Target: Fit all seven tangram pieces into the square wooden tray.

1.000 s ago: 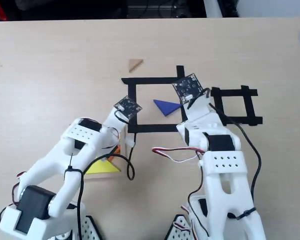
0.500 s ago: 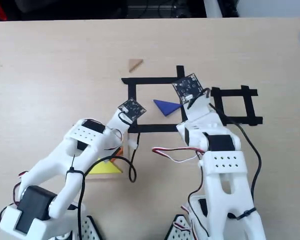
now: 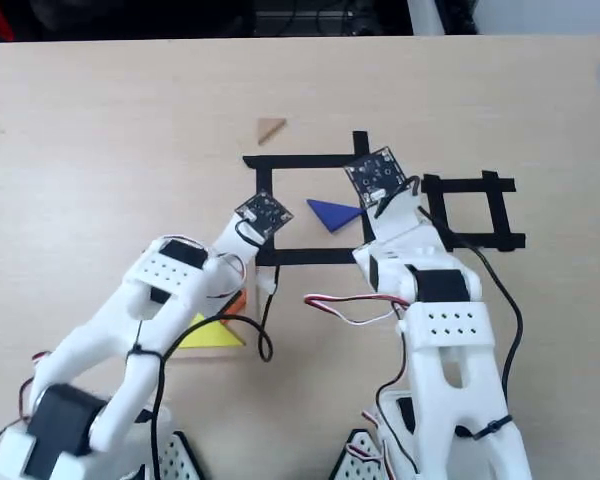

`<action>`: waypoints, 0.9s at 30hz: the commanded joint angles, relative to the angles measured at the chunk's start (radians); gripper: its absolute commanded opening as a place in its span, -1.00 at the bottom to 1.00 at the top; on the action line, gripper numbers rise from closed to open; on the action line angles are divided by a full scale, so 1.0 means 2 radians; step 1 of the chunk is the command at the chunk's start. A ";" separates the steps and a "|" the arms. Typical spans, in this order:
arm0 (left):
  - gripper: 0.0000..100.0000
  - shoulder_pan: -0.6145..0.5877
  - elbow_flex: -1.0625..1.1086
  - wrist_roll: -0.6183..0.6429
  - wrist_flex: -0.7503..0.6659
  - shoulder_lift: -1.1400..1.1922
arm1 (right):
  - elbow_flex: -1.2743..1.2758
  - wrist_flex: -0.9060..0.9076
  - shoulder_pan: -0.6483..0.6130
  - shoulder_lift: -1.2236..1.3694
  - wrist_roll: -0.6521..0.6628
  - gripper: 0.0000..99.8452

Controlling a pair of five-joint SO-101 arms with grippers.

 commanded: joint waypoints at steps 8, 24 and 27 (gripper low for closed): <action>-0.94 0.001 0.046 0.004 0.005 -0.094 | -0.001 -0.010 -0.007 -0.006 0.002 -0.98; -0.94 0.002 0.037 0.005 -0.025 -0.027 | 0.023 0.000 -0.126 -0.004 0.002 -0.98; -0.94 0.006 0.037 0.005 -0.026 -0.026 | 0.023 0.000 -0.124 -0.004 0.002 -0.98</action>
